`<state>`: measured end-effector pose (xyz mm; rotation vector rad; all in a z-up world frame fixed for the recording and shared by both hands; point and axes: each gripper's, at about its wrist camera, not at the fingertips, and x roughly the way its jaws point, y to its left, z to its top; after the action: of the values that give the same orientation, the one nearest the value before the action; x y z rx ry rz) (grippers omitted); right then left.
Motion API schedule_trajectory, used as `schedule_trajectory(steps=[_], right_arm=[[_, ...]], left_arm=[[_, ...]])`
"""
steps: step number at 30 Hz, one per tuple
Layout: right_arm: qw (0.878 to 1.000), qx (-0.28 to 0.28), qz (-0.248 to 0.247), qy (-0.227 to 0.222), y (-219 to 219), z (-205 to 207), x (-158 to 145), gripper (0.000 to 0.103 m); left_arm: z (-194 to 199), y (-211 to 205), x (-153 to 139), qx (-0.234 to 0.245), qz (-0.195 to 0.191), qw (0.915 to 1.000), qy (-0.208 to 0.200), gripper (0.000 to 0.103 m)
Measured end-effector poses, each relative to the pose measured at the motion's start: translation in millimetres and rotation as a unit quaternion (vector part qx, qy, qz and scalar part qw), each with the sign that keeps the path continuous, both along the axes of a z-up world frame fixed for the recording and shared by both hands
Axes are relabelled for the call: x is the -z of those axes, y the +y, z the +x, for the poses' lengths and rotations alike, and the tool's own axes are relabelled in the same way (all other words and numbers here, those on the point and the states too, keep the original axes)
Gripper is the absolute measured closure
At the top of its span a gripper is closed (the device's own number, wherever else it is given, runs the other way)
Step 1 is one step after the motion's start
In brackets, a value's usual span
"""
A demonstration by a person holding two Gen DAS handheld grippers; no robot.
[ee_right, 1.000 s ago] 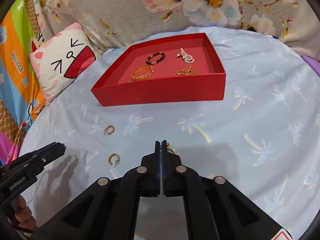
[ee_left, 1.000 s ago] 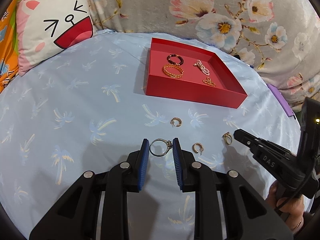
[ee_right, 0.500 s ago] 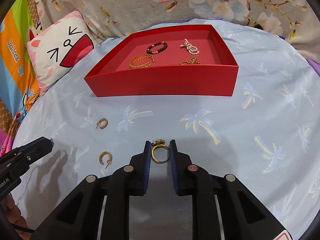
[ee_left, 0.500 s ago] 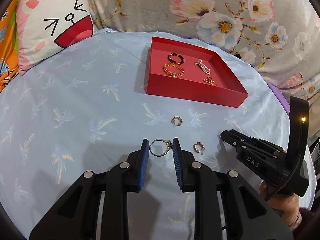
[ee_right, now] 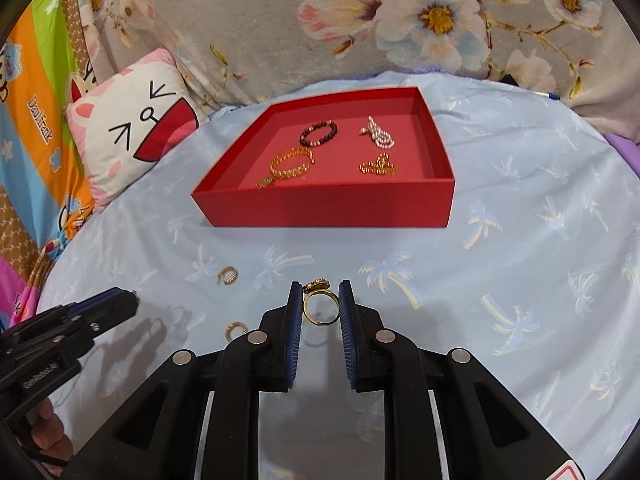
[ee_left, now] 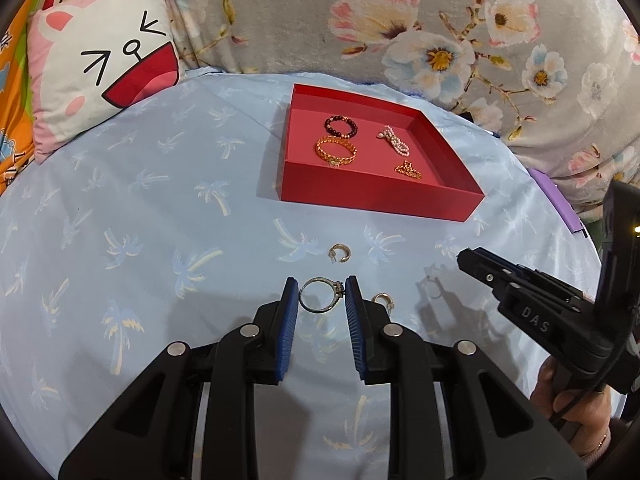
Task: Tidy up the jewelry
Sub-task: 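Carry both rings into the red box and open both grippers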
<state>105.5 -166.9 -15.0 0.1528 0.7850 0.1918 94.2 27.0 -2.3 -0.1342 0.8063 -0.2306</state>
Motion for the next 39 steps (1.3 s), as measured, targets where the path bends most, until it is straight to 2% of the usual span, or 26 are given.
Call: schedule_trajectory(steps=[6, 11, 15, 20, 24, 31, 39], right_arm=[[1.000, -0.002, 0.018, -0.024, -6.8, 2.2, -27.8, 0.086], [0.999, 0.001, 0.028, -0.044, -15.2, 22.1, -50.6, 0.086], [0.998, 0.008, 0.024, -0.059, -21.6, 45.9, -62.4, 0.086], [0.998, 0.025, 0.034, -0.054, -36.0, 89.7, -61.2, 0.086], [0.998, 0.032, 0.031, -0.040, -41.9, 123.8, -49.7, 0.086], [0.999, 0.038, 0.029, -0.015, -50.3, 168.4, -24.7, 0.086], [0.999, 0.034, 0.025, 0.002, -49.1, 189.5, -4.0, 0.086]], left_arm=[[14.0, -6.0, -17.6, 0.006, -0.001, 0.9999, -0.016, 0.080], [37.2, -14.8, -42.2, 0.015, -0.005, 0.9989, -0.044, 0.080], [68.6, -27.4, -59.9, 0.024, 0.001, 0.9976, -0.065, 0.080], [119.4, -49.8, -71.5, 0.034, -0.001, 0.9966, -0.075, 0.080], [158.1, -67.8, -66.4, 0.044, -0.001, 0.9970, -0.064, 0.080], [215.7, -87.9, -38.5, 0.047, -0.007, 0.9986, -0.021, 0.080], [239.9, -98.2, -15.3, 0.049, -0.003, 0.9988, 0.002, 0.079]])
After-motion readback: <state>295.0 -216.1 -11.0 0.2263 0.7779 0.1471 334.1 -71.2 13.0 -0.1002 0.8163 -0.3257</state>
